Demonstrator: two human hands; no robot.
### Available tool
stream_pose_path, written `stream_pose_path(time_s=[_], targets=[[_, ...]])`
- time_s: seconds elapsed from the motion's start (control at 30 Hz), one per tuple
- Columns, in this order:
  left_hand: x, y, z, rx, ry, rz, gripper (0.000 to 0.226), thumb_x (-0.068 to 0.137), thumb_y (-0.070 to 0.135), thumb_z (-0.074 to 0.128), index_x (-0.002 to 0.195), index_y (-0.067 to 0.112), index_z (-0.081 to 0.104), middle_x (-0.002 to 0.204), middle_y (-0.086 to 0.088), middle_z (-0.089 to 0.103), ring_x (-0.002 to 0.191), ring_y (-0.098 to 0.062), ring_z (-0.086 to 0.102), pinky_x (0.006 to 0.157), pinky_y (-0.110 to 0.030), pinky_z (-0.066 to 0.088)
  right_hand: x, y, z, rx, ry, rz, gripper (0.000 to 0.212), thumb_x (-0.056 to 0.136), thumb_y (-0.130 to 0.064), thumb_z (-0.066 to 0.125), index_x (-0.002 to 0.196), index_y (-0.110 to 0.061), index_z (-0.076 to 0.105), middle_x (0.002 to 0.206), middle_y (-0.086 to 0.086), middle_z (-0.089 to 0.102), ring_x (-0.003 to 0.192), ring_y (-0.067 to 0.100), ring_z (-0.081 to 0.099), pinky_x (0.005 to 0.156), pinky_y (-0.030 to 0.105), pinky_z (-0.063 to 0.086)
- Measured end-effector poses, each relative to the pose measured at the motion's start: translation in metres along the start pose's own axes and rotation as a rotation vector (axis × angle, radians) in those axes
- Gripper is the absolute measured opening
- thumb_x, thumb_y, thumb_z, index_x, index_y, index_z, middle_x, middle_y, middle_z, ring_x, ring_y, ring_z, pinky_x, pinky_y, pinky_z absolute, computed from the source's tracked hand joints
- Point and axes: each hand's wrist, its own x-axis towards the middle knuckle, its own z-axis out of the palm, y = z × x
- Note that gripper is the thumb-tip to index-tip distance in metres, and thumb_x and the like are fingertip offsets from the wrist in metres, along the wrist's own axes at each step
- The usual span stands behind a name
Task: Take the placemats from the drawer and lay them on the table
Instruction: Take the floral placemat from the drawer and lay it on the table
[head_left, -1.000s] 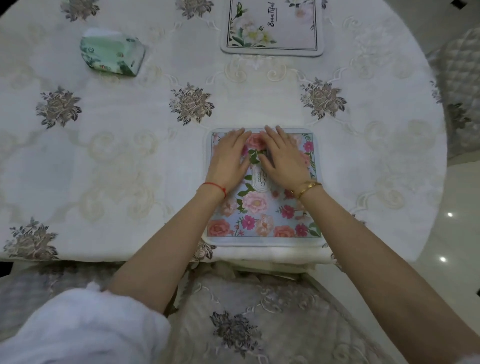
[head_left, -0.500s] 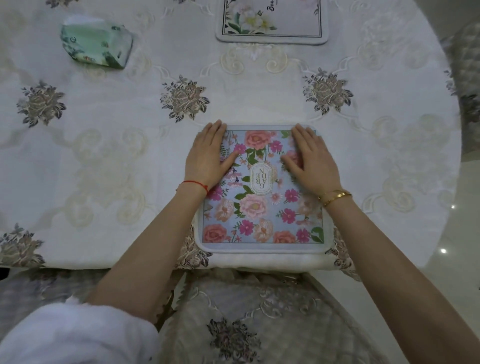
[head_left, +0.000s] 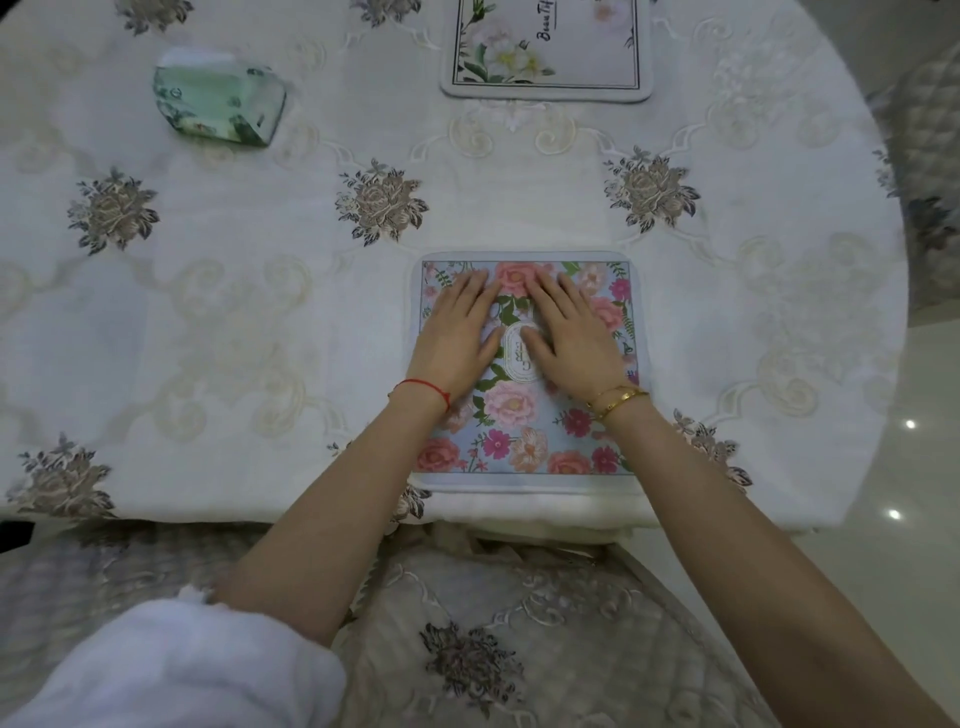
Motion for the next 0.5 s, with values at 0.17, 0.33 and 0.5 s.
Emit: stream_pose_path(time_s=[0.17, 0.33, 0.5], targets=[[-0.021, -0.019, -0.003, 0.029, 0.040, -0.049, 0.062, 0.100, 0.042, 0.039, 0.152, 0.013, 0.019, 0.160, -0.005, 0.019, 0.148, -0.020, 0.013, 0.122, -0.031, 0.006, -0.031, 0.029, -0.013, 0.003, 0.015, 0.045, 0.063, 0.101, -0.048, 0.030, 0.153, -0.019, 0.010, 0.161, -0.003, 0.009, 0.148, 0.012, 0.002, 0.121, 0.033, 0.002], [-0.045, -0.028, -0.011, 0.045, 0.049, -0.103, 0.060, 0.100, 0.037, 0.042, 0.150, 0.008, 0.024, 0.158, -0.009, 0.023, 0.146, -0.024, 0.019, 0.121, -0.036, 0.014, -0.057, 0.048, -0.021, -0.021, 0.020, 0.113, 0.059, 0.102, -0.040, 0.031, 0.152, -0.015, 0.014, 0.160, 0.003, 0.015, 0.148, 0.017, 0.008, 0.121, 0.033, 0.001], [-0.077, -0.009, -0.016, 0.023, 0.039, -0.079, 0.061, 0.099, 0.032, 0.045, 0.151, 0.010, 0.021, 0.159, -0.007, 0.020, 0.148, -0.022, 0.014, 0.120, -0.028, 0.005, -0.077, 0.027, -0.022, -0.006, 0.026, 0.126, 0.062, 0.101, -0.037, 0.035, 0.153, -0.015, 0.010, 0.160, 0.004, 0.009, 0.148, 0.018, 0.000, 0.121, 0.037, 0.001]])
